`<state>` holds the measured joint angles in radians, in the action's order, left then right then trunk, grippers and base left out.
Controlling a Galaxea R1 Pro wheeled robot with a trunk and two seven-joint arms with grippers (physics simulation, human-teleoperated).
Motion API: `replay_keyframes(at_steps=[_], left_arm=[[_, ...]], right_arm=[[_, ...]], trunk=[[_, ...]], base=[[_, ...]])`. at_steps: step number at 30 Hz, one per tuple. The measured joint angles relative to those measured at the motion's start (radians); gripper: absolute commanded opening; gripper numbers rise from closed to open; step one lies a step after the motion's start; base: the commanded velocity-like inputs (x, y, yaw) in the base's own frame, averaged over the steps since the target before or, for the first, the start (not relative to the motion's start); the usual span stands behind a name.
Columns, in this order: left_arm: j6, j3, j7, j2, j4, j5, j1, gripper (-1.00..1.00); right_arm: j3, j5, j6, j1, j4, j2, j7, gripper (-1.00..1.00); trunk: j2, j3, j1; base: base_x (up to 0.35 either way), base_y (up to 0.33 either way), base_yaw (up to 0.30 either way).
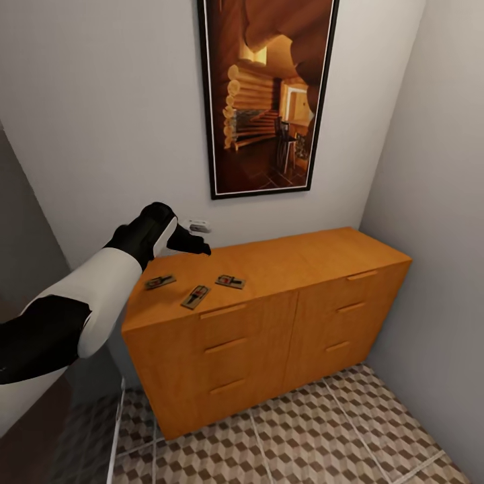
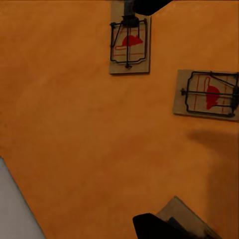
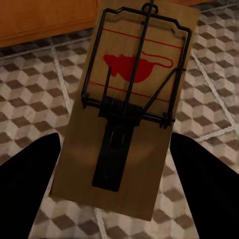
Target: Take the four mousetraps from the cabinet in the bathroom and place them on the bathroom floor. Make sure all four end up on the same floor surface, and ensure that at least two of them are either under or directly next to the same bathroom sink.
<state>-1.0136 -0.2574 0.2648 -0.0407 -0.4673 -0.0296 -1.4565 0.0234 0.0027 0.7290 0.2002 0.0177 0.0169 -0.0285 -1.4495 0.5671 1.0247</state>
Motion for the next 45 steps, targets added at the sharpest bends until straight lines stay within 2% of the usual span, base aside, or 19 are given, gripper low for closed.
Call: replay_keyframes(at_steps=[37, 45], left_arm=[[0.000, 0.000, 0.000, 0.000, 0.013, 0.000, 0.000, 1.00], [0.000, 0.000, 0.000, 0.000, 0.017, 0.000, 0.000, 1.00]], right_arm=[[0.001, 0.000, 0.004, 0.000, 0.000, 0.000, 0.000, -1.00], [0.001, 0.000, 0.005, 0.000, 0.000, 0.000, 0.000, -1.00]], trunk=[[0.000, -0.005, 0.000], [0.000, -0.014, 0.000]], base=[[0.008, 0.000, -0.042], [0.000, 0.000, -0.053]])
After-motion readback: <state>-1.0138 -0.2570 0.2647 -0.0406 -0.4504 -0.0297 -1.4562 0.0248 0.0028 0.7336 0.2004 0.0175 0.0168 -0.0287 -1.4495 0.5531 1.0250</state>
